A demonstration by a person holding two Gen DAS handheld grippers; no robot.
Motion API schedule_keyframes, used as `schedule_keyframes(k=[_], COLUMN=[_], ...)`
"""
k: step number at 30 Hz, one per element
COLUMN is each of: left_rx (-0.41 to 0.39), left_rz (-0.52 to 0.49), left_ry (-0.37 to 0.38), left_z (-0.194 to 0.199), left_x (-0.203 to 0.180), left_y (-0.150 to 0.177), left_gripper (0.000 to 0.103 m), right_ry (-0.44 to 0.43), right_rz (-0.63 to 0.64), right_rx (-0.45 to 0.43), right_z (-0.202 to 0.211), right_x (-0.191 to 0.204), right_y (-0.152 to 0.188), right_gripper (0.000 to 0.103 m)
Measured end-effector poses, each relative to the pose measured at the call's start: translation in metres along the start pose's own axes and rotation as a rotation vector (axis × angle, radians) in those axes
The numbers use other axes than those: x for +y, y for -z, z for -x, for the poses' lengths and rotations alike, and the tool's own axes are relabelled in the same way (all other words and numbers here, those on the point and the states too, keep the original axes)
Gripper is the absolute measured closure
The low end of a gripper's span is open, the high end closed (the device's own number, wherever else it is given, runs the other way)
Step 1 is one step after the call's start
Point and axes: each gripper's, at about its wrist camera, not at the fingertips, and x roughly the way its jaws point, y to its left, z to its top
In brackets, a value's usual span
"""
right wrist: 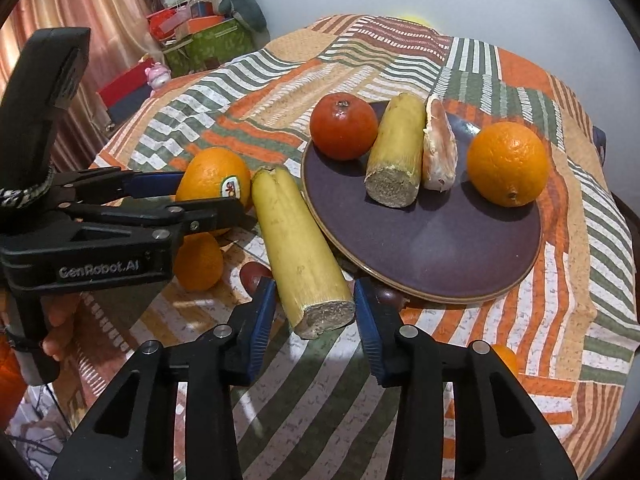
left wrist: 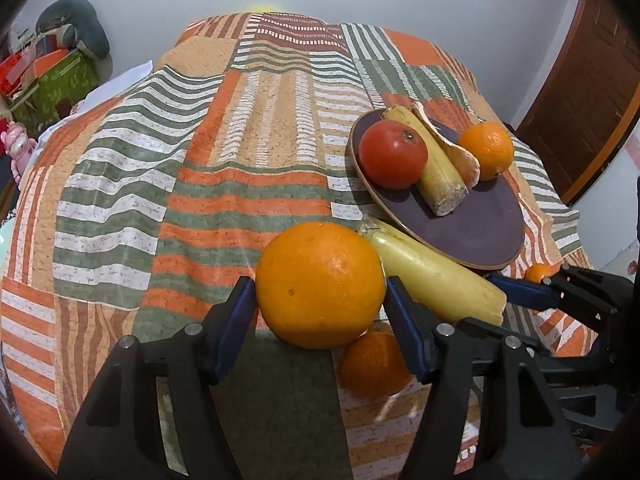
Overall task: Organize fruits
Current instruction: 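Move the left tool to the stickered large orange while the right tool approaches the second corn cob, then grasp and lift the orange with the left tool while the right tool lifts the corn cob toward the plate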
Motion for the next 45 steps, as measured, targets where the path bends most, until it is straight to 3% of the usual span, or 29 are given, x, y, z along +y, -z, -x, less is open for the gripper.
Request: schedule_keyframes(k=[9, 12, 19, 27, 36, 45], left_rx=[-0.061, -0.078, -0.051, -0.025, -0.008, -0.035], left_rz=[0.018, -0.004, -0.022, -0.022, -0.034, -0.035], left_ry=[-0.021, -0.04, -0.004, 0.014, 0.018, 0.014], left_z=[0.042, 0.064, 0.092, 0.087, 0.078, 0.082], left_x=[0.016, 0.016, 0.01, -0.003, -0.009, -0.014], left_y=[0.006, 0.018, 0.06, 0.078, 0.08, 0.066], left_gripper=[0.04, 0.04, 0.04, 0.04, 0.04, 0.04], right_ry=[0.02, 0.027, 0.005, 0.019, 0.008, 0.013], right_rz=[0.012, -0.008, -0.032, -0.061, -0.071, -0.112], right_rx=[0.027, 0.046, 0.092, 0.027, 0.098, 0.003], right_z=[0.026, 0.039, 0.058, 0.062, 0.013, 0.04], right_x=[0.002, -0.002, -0.003, -0.004, -0.005, -0.01], right_y=[0.024, 0.037, 0.063, 0.043, 0.036, 0.043], right_gripper=[0.069, 0.07, 0.071, 0.071, 0.071, 0.071])
